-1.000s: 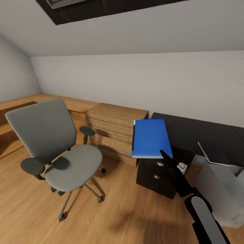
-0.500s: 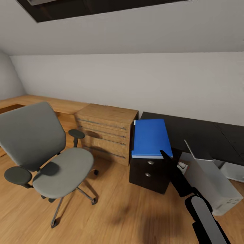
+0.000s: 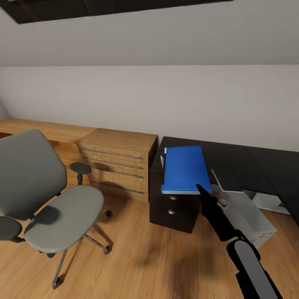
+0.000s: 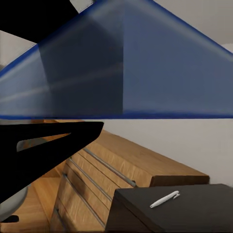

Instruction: In the bedroom, organize the workspace by keeping the computer under the desk, ensuring the monitor is on the desk, placing the keyboard on the desk next to the monitor, placing the mouse on the desk next to the keyboard, moving the folder from the swivel chair onto the desk next to the mouse, stacking the notebook on top of the folder with the pen on top of the notebook, and positioning the swivel chair next to the desk.

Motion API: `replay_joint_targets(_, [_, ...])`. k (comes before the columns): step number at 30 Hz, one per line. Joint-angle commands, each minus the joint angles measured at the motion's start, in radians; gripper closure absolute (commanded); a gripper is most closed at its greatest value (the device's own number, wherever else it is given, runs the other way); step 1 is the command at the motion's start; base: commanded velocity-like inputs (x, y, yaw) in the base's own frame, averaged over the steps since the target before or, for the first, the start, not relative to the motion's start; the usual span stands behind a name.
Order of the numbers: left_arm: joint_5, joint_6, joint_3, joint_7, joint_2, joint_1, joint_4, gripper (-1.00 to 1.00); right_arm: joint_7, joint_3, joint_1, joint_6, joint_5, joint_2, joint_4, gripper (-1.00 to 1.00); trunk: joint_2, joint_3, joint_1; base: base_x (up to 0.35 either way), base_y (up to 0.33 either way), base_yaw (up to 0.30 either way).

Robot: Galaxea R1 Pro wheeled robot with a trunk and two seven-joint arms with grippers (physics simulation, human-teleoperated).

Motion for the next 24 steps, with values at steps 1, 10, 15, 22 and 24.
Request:
replay_joint_targets(1, [0.008,-0.037,-0.01,0.009,0.001,-0.001,-0.001,-1.0,0.001,-0.001,-0.001,0.005,-0.008,0.0,0.0,1.0,0.007,0.001,-0.004,0.0,0.0,-0.193])
replay_joint_targets(10, [0.005,-0.479,-0.01,0.018,-0.021,-0.001,0.063,-1.0,0.0,-0.005,0.0,0.005,-0.008,-0.001,-0.003,1.0,0.07,0.019,-0.039,0.0,0.0,-0.193])
replay_joint_targets(15, [-0.05,-0.977,-0.011,0.034,-0.049,-0.001,0.312,-1.0,0.0,-0.01,-0.001,0.004,-0.008,-0.001,-0.002,1.0,0.105,0.029,-0.058,0.0,0.0,-0.193])
replay_joint_targets(22, [-0.114,-1.035,-0.008,0.036,-0.056,0.001,0.396,-1.0,0.0,-0.01,0.0,0.003,0.013,0.002,0.001,1.0,0.154,0.043,-0.085,0.0,0.0,-0.191])
replay_joint_targets(24, [-0.115,-1.035,-0.005,0.038,-0.05,0.005,0.402,-1.0,0.0,-0.009,-0.001,-0.002,0.039,0.004,0.001,1.0,0.168,0.047,-0.092,0.0,0.0,-0.187])
